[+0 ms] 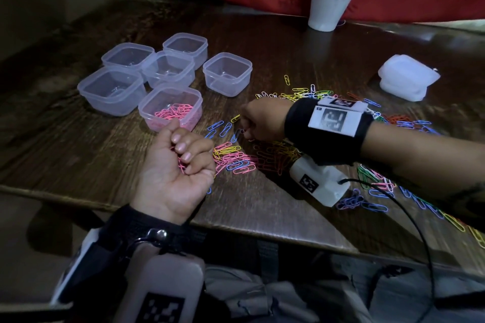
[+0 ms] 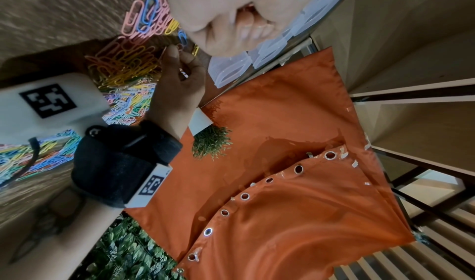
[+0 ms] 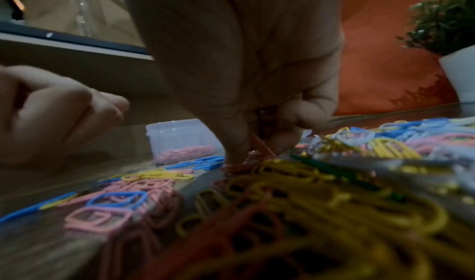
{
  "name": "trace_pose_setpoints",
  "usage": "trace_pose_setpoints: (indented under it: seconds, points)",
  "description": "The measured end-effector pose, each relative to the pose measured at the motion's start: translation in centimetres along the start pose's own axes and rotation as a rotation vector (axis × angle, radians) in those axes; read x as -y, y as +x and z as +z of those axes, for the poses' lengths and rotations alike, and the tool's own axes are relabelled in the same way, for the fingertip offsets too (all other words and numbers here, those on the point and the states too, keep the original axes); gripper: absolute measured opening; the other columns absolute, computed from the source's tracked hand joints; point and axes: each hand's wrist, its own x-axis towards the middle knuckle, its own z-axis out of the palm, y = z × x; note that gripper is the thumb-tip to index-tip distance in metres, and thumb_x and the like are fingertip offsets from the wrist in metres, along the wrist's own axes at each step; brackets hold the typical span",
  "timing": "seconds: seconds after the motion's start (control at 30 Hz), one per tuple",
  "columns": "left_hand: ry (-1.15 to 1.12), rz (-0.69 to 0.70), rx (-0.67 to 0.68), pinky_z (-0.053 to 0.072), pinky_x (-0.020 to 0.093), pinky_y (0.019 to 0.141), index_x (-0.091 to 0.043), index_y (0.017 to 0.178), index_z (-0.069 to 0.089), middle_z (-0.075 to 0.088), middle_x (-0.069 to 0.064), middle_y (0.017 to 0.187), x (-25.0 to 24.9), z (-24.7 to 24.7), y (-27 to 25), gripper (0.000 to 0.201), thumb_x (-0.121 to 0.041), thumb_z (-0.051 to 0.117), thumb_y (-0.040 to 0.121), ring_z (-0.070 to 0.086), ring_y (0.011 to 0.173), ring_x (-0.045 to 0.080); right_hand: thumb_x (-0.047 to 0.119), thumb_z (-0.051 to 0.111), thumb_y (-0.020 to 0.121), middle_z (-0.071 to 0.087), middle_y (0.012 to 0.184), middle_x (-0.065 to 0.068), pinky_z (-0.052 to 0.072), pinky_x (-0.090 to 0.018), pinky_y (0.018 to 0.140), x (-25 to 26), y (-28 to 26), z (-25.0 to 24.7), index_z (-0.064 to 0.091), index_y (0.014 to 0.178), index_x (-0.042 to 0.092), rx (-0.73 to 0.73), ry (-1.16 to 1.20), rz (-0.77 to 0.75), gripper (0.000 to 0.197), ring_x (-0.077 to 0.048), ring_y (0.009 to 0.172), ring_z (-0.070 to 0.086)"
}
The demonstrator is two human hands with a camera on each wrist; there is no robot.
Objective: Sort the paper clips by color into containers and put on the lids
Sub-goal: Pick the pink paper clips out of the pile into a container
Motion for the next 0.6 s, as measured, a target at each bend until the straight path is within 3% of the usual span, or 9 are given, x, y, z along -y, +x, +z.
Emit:
trace_pose_setpoints:
  seconds: [0.13, 0.3, 0.33, 0.4, 0.47, 0.53, 0.6]
  points:
    - [-0.009, -0.023, -0.004, 0.017, 0.016, 0.025, -0.016, 0.042, 0.035, 0.028, -0.008, 0.037, 0.1, 0.0, 0.1, 0.038, -0.022, 0.048, 0.077, 0.028, 0.028, 0.003, 0.015, 0.055, 0.090, 0.063, 0.110, -0.012, 0.039, -0.025, 0.070, 0.0, 0.1, 0.4, 0.060, 0.109, 0.005, -0.072, 0.056, 0.037, 0.022, -0.028, 0.102, 0.058]
    - [-0.016, -0.027, -0.072, 0.021, 0.010, 0.028, -0.014, 0.047, 0.039, 0.033, -0.007, 0.041, 0.7, 0.1, 1.0, 0.047, -0.023, 0.040, 0.094, 0.033, 0.030, 0.004, 0.015, 0.058, 0.088, 0.062, 0.111, -0.012, 0.042, -0.026, 0.071, -0.2, 0.0, -0.3, 0.061, 0.109, 0.006, -0.106, 0.160, 0.089, 0.023, -0.027, 0.101, 0.059]
    - [-0.040, -0.028, -0.082, 0.027, 0.010, 0.029, -0.012, 0.052, 0.041, 0.038, -0.005, 0.043, 0.8, 0.1, 1.2, 0.043, -0.020, 0.039, 0.094, 0.038, 0.031, 0.005, 0.016, 0.059, 0.088, 0.062, 0.109, -0.011, 0.041, -0.024, 0.067, -0.4, -0.2, -1.1, 0.061, 0.108, 0.007, -0.139, 0.195, 0.090, 0.022, -0.025, 0.098, 0.059]
    - [-0.116, -0.028, -0.106, 0.041, 0.014, 0.035, -0.008, 0.063, 0.047, 0.048, 0.002, 0.048, 1.2, 0.5, 1.5, 0.033, -0.015, 0.040, 0.095, 0.049, 0.037, 0.010, 0.016, 0.059, 0.088, 0.061, 0.092, -0.006, 0.040, -0.019, 0.053, -0.3, -1.2, -3.1, 0.063, 0.091, 0.012, -0.240, 0.363, 0.045, 0.007, -0.017, 0.076, 0.058]
    - [-0.174, -0.029, -0.112, 0.051, 0.020, 0.041, -0.005, 0.072, 0.052, 0.055, 0.007, 0.057, 1.5, 0.7, 1.9, 0.029, -0.015, 0.040, 0.096, 0.056, 0.046, 0.014, 0.013, 0.059, 0.087, 0.056, 0.073, 0.000, 0.037, -0.014, 0.046, 0.8, -2.4, -4.3, 0.058, 0.074, 0.016, -0.327, 0.568, -0.059, 0.013, -0.005, 0.056, 0.048]
    - [-0.146, -0.038, -0.081, 0.056, 0.029, 0.051, -0.005, 0.082, 0.056, 0.060, 0.010, 0.074, 1.7, 0.9, 2.3, 0.026, -0.015, 0.038, 0.097, 0.062, 0.059, 0.018, 0.010, 0.061, 0.085, 0.054, 0.068, 0.006, 0.038, -0.011, 0.049, 2.4, -3.4, -4.0, 0.060, 0.079, 0.014, -0.290, 0.600, -0.169, 0.007, 0.000, 0.054, 0.048]
    - [-0.107, -0.051, -0.049, 0.056, 0.036, 0.055, -0.007, 0.093, 0.058, 0.060, 0.010, 0.089, 1.9, 1.2, 2.4, 0.022, -0.012, 0.036, 0.096, 0.061, 0.073, 0.021, 0.016, 0.064, 0.084, 0.055, 0.071, 0.011, 0.036, -0.008, 0.055, 3.5, -3.9, -2.6, 0.063, 0.089, 0.014, -0.256, 0.431, -0.236, 0.006, -0.001, 0.062, 0.049]
